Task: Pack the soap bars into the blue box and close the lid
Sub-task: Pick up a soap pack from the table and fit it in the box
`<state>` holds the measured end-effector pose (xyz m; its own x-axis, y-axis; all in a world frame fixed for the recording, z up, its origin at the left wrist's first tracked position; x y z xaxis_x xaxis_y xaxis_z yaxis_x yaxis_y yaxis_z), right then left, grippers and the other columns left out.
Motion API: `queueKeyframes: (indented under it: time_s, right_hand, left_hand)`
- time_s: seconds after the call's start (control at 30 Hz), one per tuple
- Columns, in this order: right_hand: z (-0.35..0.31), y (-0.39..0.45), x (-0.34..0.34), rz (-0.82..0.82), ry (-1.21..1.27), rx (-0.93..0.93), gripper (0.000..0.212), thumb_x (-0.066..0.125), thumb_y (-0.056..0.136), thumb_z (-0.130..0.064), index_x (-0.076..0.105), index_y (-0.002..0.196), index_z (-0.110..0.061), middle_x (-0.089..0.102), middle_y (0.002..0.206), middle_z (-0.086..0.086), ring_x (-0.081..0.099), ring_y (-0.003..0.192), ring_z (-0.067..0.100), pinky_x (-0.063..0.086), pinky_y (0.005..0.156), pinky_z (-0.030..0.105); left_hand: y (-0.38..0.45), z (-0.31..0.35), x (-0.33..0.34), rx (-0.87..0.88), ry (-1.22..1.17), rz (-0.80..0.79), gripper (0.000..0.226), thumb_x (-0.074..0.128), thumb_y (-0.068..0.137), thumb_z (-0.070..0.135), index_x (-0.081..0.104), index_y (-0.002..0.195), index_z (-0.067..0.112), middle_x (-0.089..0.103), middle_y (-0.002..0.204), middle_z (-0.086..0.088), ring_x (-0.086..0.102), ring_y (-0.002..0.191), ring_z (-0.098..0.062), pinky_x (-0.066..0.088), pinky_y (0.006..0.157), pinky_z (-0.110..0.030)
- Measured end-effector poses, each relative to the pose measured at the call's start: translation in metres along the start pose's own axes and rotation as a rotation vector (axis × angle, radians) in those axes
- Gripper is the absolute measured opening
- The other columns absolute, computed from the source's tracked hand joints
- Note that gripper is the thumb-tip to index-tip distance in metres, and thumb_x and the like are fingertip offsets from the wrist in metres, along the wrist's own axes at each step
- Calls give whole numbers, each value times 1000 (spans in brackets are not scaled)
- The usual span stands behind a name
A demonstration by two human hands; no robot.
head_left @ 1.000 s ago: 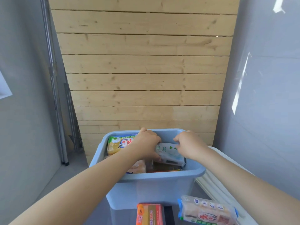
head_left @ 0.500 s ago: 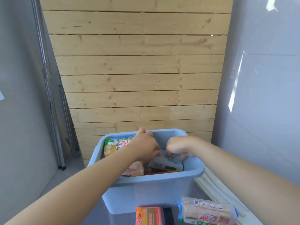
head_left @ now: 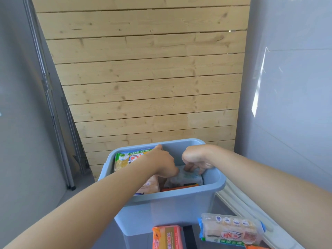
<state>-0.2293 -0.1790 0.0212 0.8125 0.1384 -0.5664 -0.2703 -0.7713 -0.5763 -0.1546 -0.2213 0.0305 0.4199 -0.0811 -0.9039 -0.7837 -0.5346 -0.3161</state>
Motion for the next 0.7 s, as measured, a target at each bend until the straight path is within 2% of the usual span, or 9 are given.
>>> queueKeyframes:
  time_s: [0.1,0.17,0.23,0.27,0.33,0.4,0.53,0.63,0.7]
  right_hand:
    - [2,-2,2,-2,59,-9,53,25,90,-1,19,142,5,37,144,26,36,135,34,33,109,44]
    - [1,-5,0,-8,184,-32,52,27,91,-3,19,142,6,33,146,27,36,134,38,33,108,43]
    - [0,-13,-6,-3,358,-80,51,30,94,-6,19,143,3,33,146,28,36,133,39,34,107,43]
    - [-1,-18,-12,16,436,-110,50,32,95,-6,21,142,2,35,144,29,37,132,40,36,106,44]
    - [1,-32,-23,63,529,-171,49,35,96,-8,21,142,3,38,141,31,40,131,41,39,105,45]
    - [5,-53,-30,96,558,-231,48,38,96,-8,26,141,3,41,139,31,44,128,40,42,104,44]
    - [21,-103,-29,172,557,-328,31,44,93,-9,52,123,-5,56,123,25,58,112,32,50,90,36]
    - [40,-135,-19,226,444,-396,26,47,92,-12,60,115,-13,66,111,11,64,103,19,53,85,29]
    - [57,-153,-11,259,390,-429,24,48,92,-14,65,109,-18,69,106,1,65,101,11,54,86,28]
  left_hand:
    - [-4,-2,0,-8,-53,47,41,26,92,36,50,71,11,52,72,-5,41,75,-22,23,98,-35]
    - [-9,-4,-2,16,-164,132,36,28,89,35,49,69,14,53,65,-4,43,71,-21,27,100,-35]
    - [-16,-8,-6,39,-345,220,35,29,85,38,58,80,20,67,84,-6,53,88,-21,25,104,-34]
    - [-21,-12,-8,33,-429,259,38,31,86,40,65,95,23,69,101,-4,53,103,-20,22,107,-32]
    - [-34,-17,-14,20,-517,338,38,39,92,41,59,122,28,63,126,1,44,123,-18,17,111,-30]
    - [-51,-17,-22,15,-563,402,38,43,93,39,57,127,27,58,133,5,43,126,-16,20,112,-32]
    - [-94,-2,-39,20,-683,538,34,47,93,37,60,123,26,62,126,8,51,116,-11,33,106,-35]
    - [-126,21,-43,49,-764,624,31,49,93,33,62,120,26,65,120,8,54,112,-8,35,95,-22]
    - [-145,43,-41,76,-751,679,29,51,92,29,64,117,24,67,114,6,56,107,-9,36,93,-23]
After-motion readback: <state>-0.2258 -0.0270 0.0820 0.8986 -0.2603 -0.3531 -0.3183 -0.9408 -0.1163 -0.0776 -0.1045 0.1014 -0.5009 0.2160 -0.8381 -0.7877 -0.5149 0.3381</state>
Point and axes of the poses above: each hand's wrist, its own y-axis towards the middle knuckle, its own x-axis out of the palm, z = x × y, the point moved 7 cm from there along y, towards the middle knuckle
